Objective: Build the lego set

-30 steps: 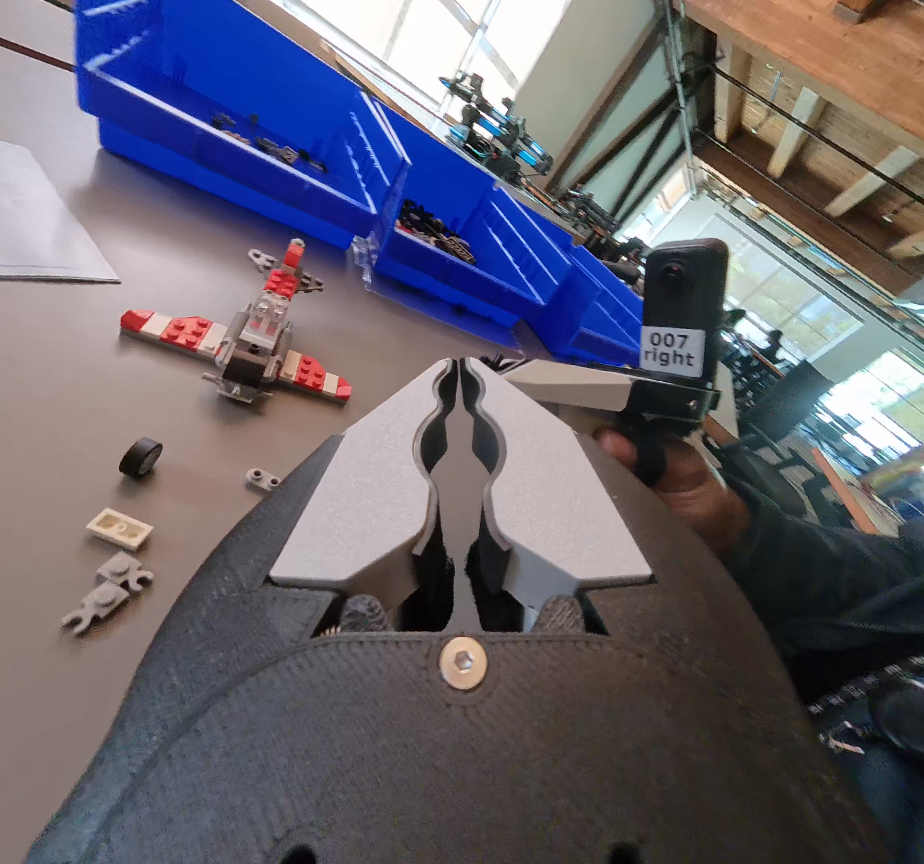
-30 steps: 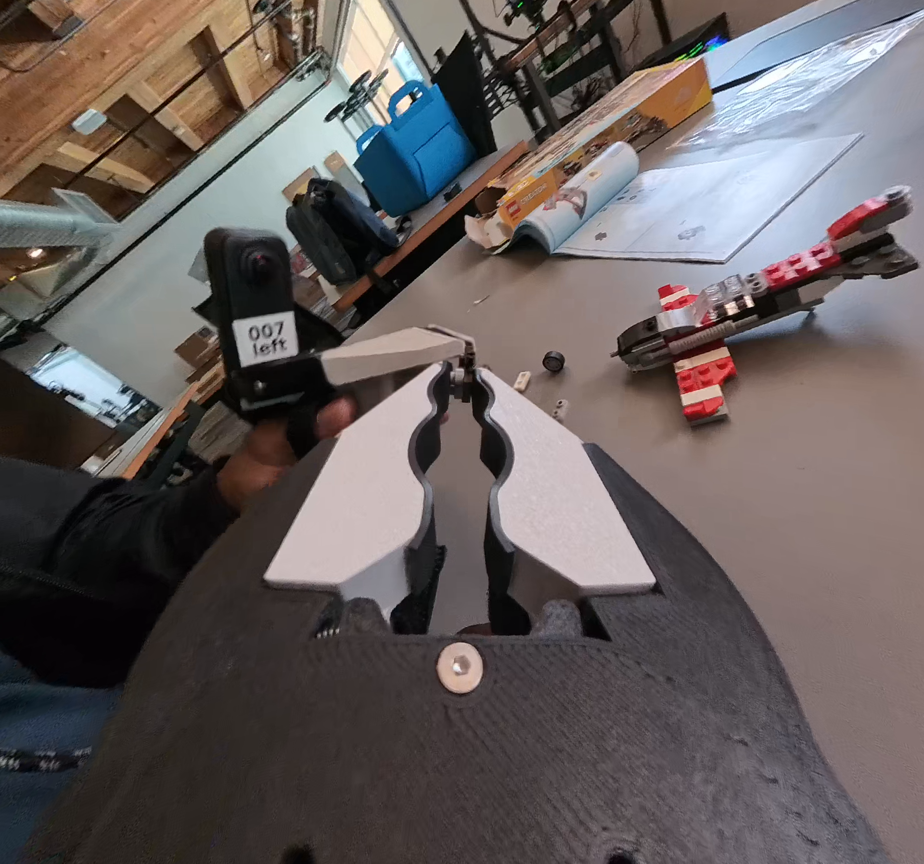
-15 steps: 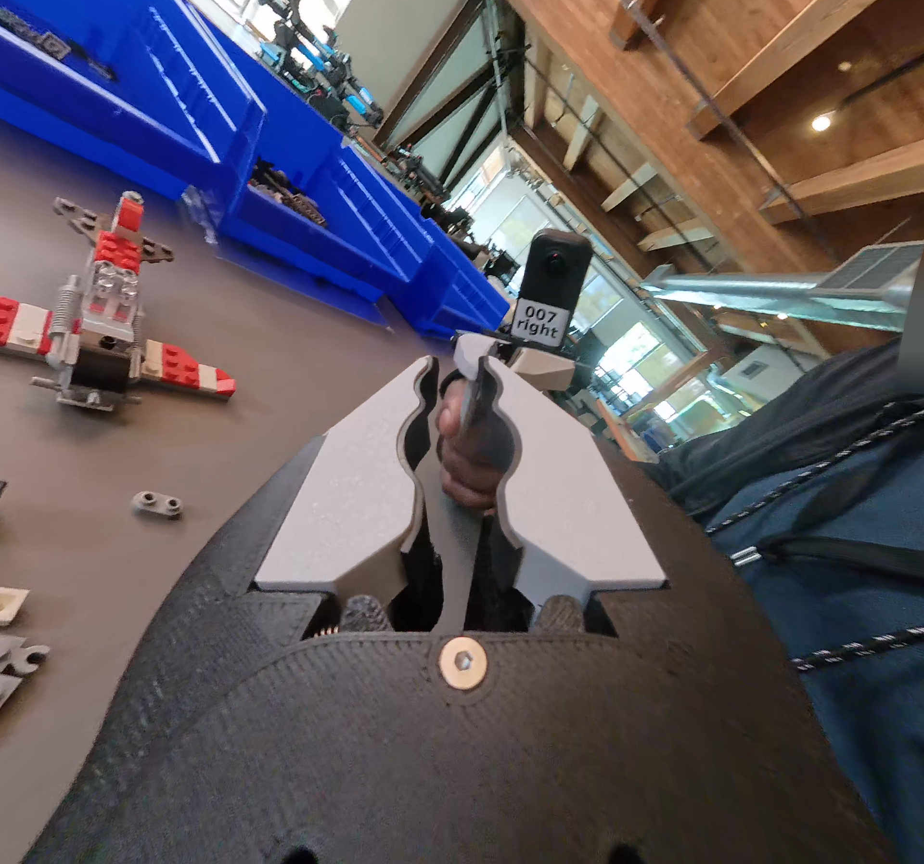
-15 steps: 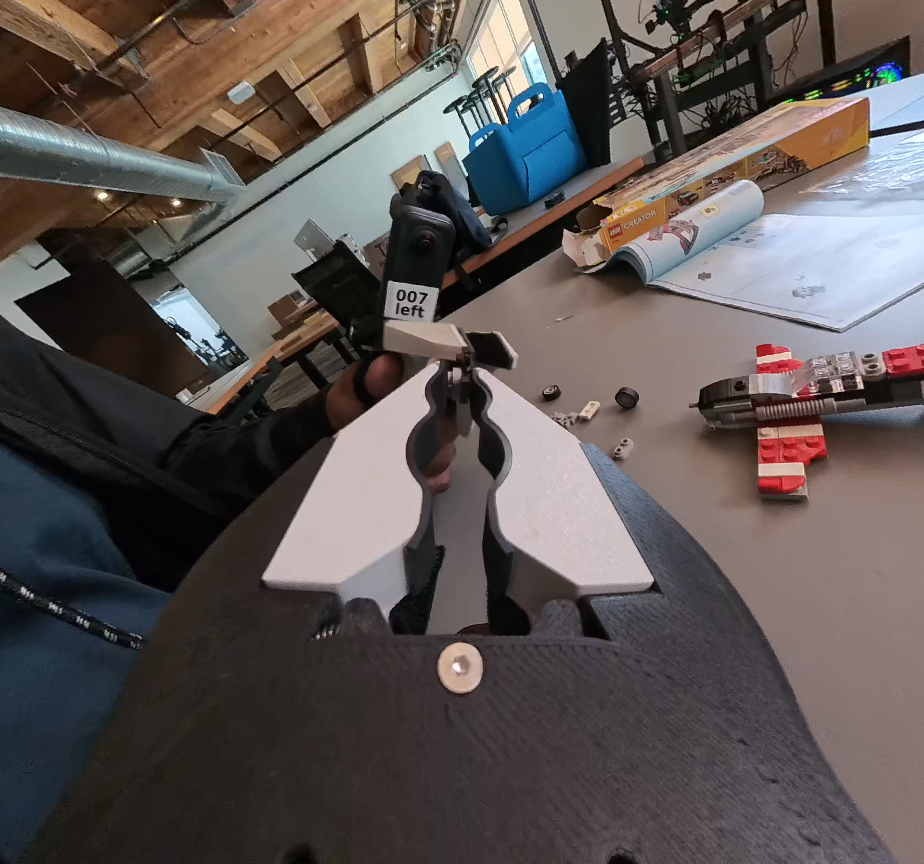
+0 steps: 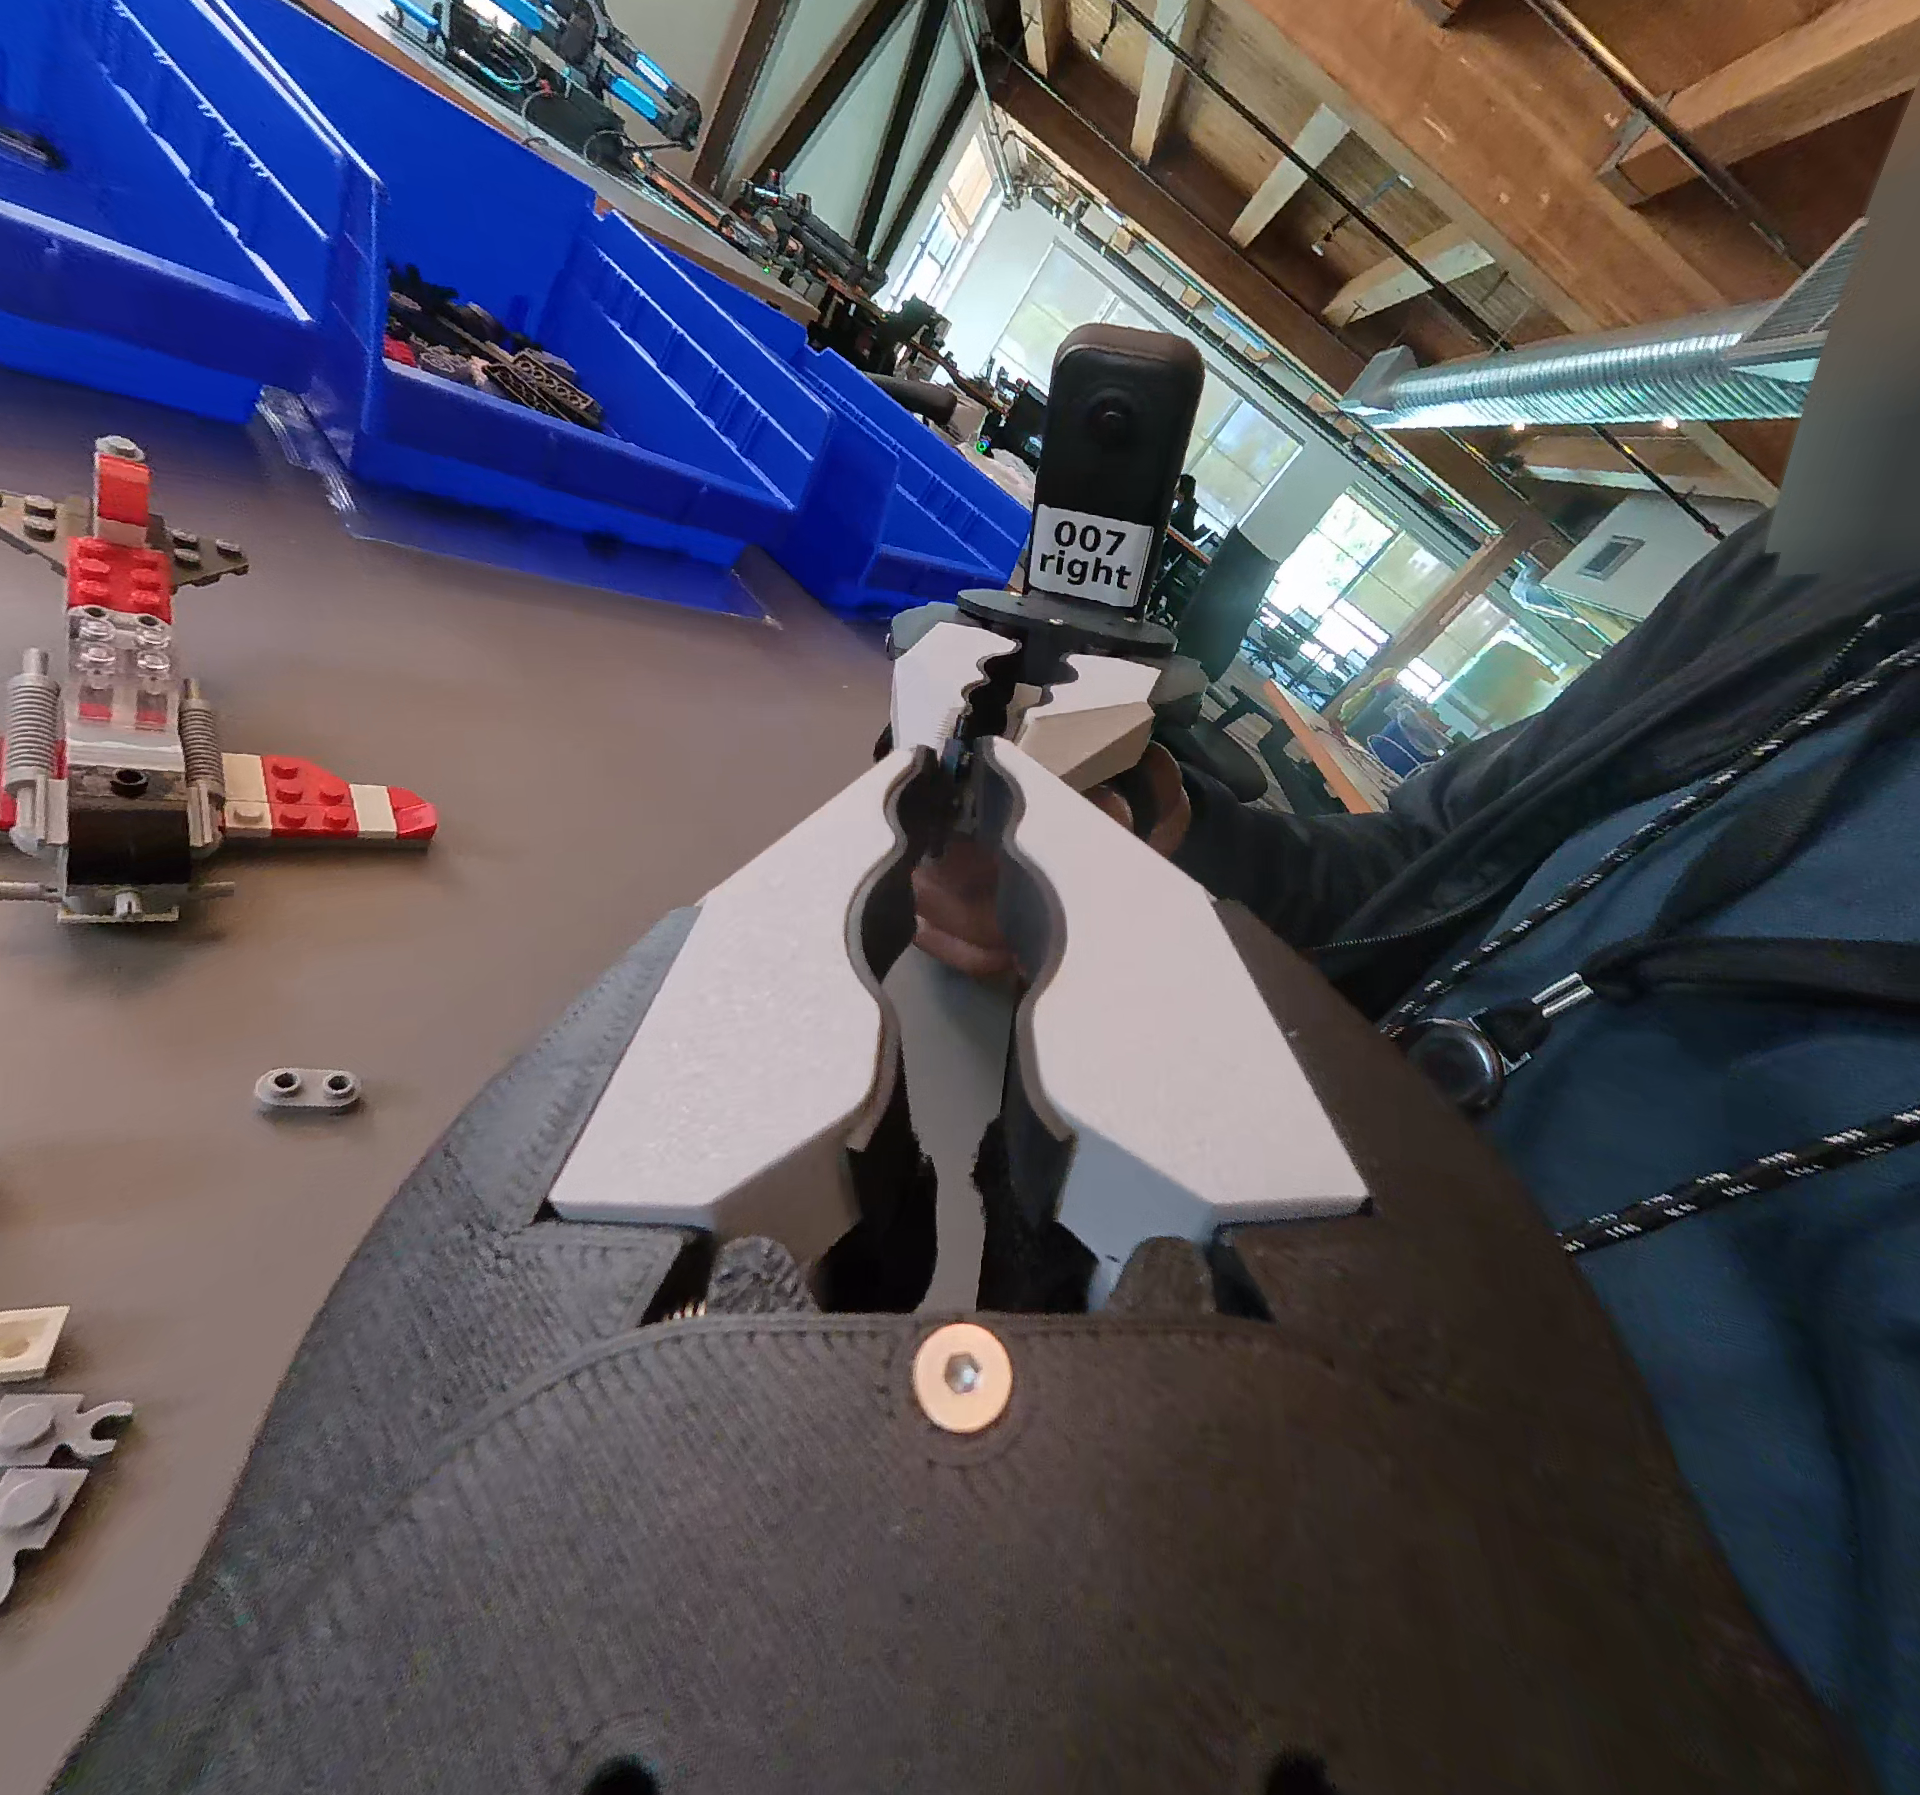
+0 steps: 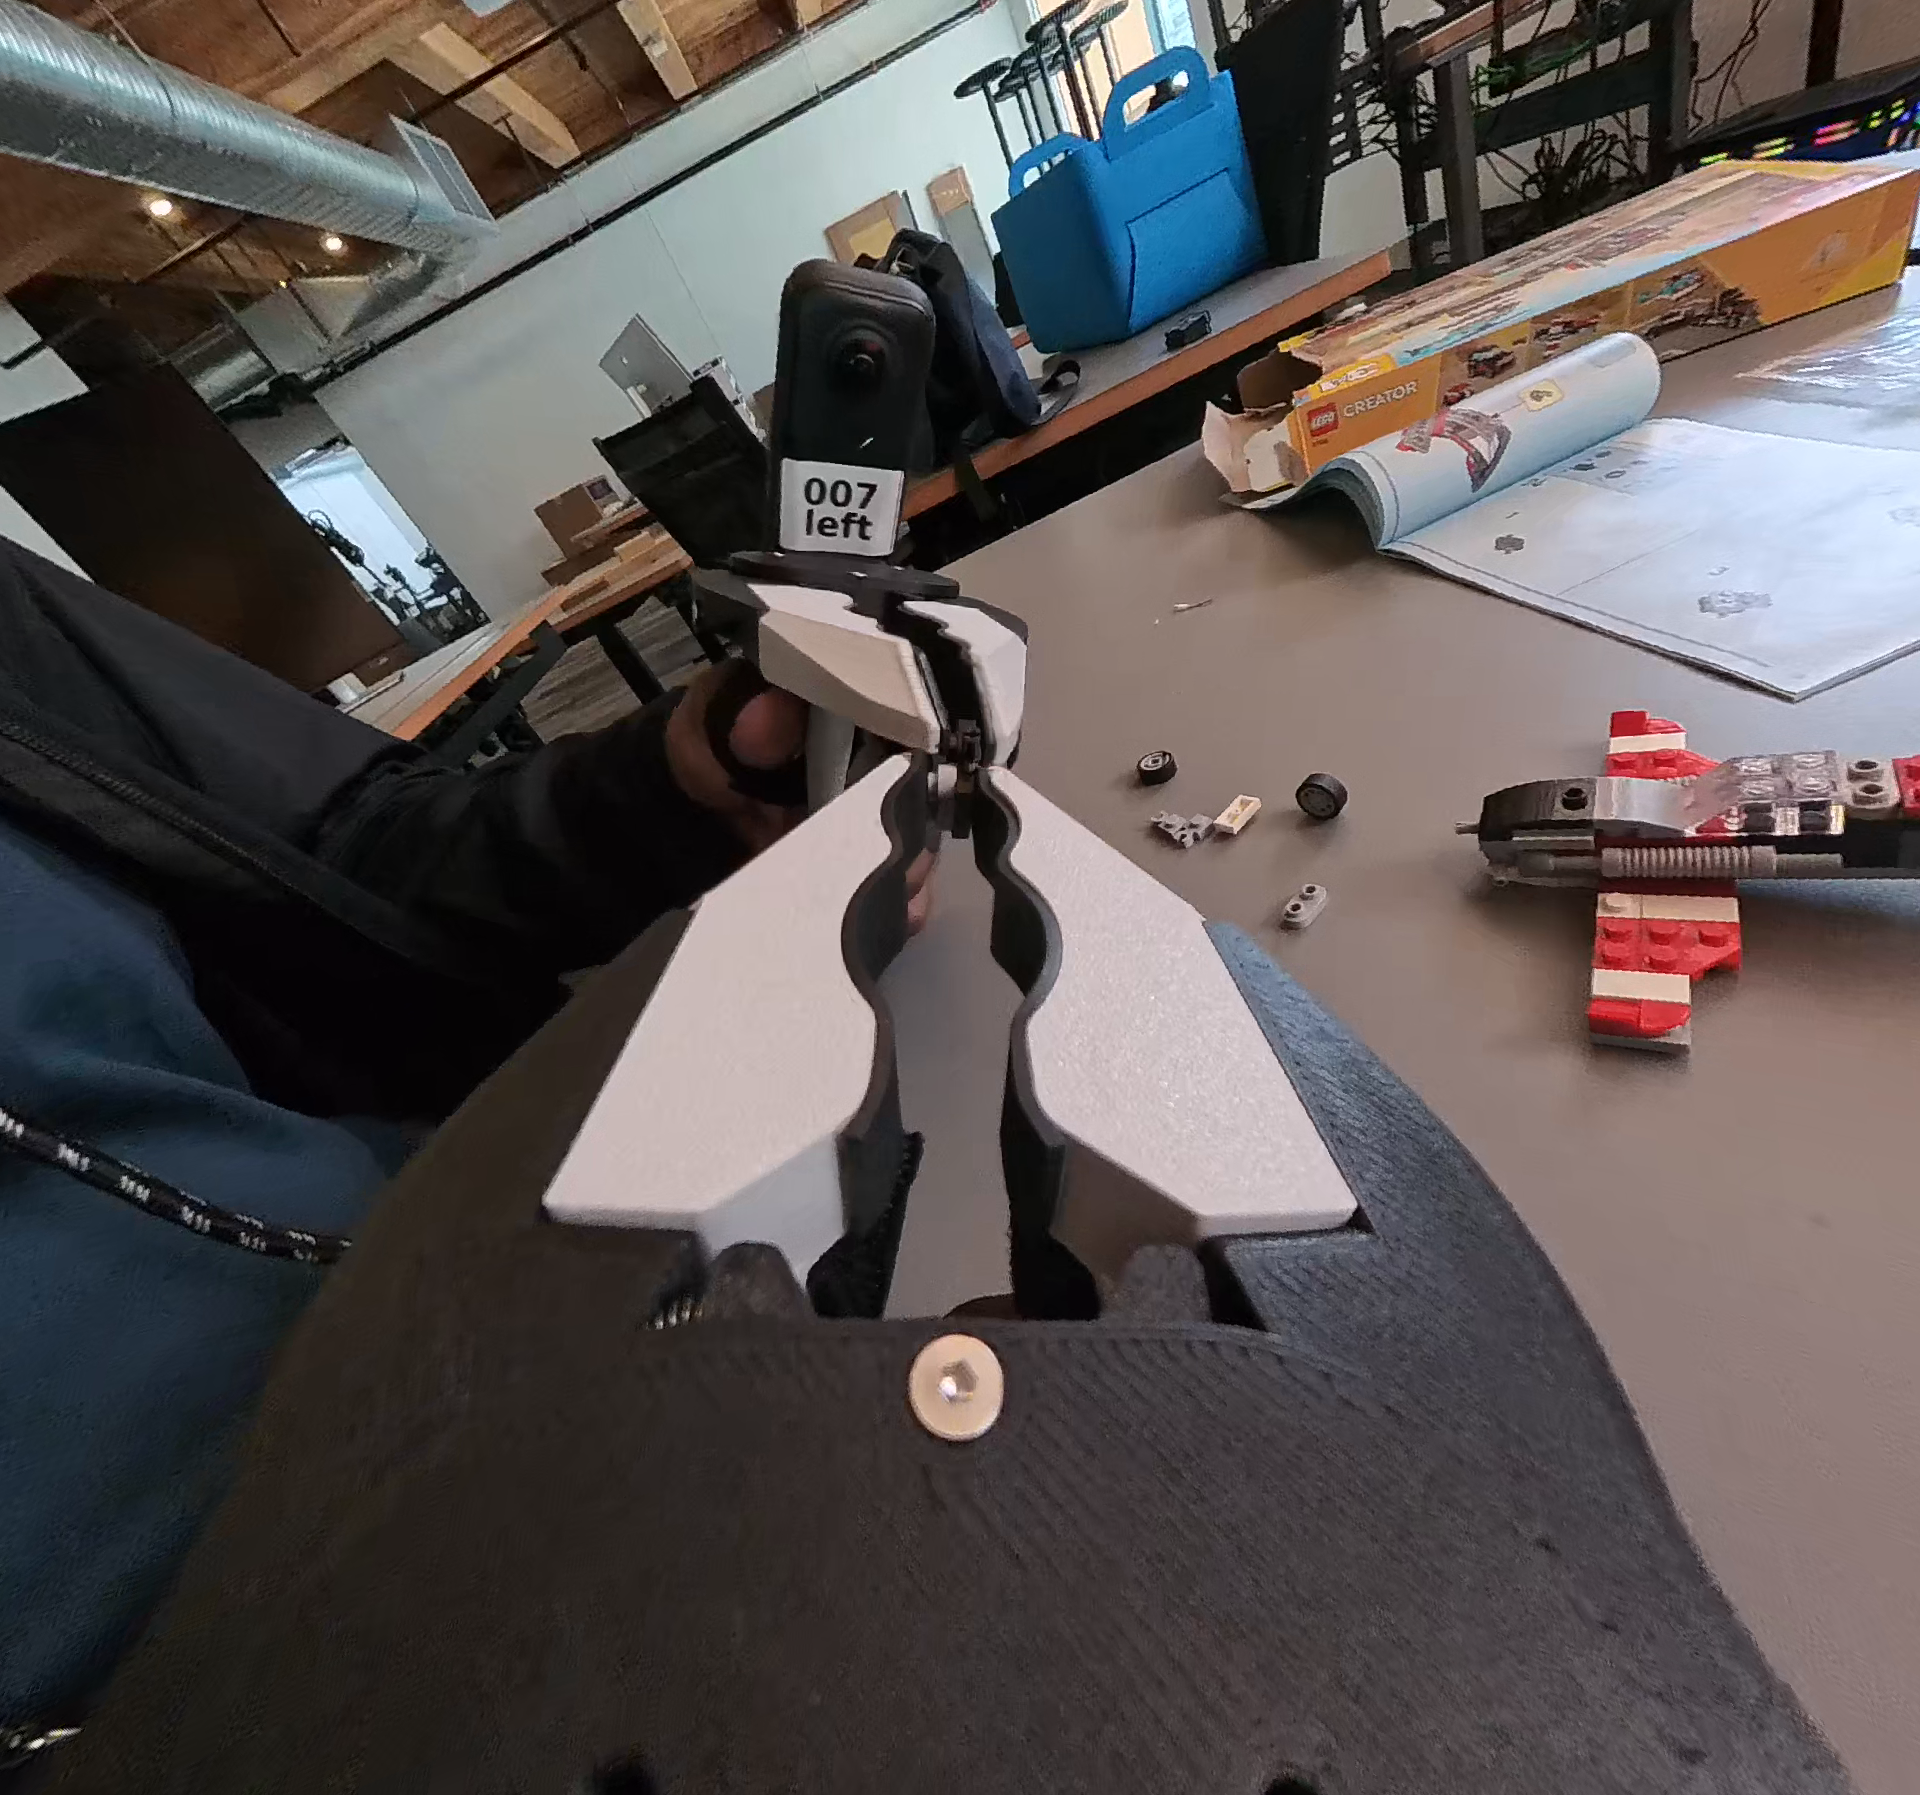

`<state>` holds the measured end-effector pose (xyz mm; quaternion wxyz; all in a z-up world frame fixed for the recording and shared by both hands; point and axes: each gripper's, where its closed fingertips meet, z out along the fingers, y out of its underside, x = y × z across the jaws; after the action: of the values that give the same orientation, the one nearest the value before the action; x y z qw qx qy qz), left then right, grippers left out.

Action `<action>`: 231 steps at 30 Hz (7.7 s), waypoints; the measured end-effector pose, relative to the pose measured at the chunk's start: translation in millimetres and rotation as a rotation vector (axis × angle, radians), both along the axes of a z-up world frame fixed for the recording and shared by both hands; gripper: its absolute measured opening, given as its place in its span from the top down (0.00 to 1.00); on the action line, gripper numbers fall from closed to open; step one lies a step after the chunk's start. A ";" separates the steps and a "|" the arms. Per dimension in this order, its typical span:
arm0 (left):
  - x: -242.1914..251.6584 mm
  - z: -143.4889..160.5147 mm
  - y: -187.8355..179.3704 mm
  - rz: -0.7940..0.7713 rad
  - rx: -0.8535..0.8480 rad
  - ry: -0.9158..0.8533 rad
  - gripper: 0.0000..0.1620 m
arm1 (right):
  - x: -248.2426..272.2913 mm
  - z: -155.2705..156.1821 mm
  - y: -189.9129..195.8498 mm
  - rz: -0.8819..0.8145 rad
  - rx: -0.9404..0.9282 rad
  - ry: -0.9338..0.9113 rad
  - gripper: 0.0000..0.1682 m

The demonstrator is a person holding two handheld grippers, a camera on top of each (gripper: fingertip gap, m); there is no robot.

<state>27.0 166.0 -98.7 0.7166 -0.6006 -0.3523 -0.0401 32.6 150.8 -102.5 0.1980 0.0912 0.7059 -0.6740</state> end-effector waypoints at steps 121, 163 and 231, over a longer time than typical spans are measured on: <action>-23.8 -6.1 -2.7 0.406 -0.307 0.145 0.97 | -34.9 2.3 9.5 -0.425 0.158 0.477 0.97; -20.7 0.8 -2.3 0.297 -0.107 0.077 0.98 | -29.6 -2.8 6.6 -0.275 0.078 0.206 0.96; -28.6 -21.5 -10.9 0.324 0.040 -0.181 0.97 | -34.7 -17.8 3.7 -0.392 0.223 0.462 0.96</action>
<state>-1.7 155.2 -120.2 0.6909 -0.5157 -0.5065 0.0149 -2.2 154.5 -120.3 -0.1124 0.0912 0.7705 -0.6208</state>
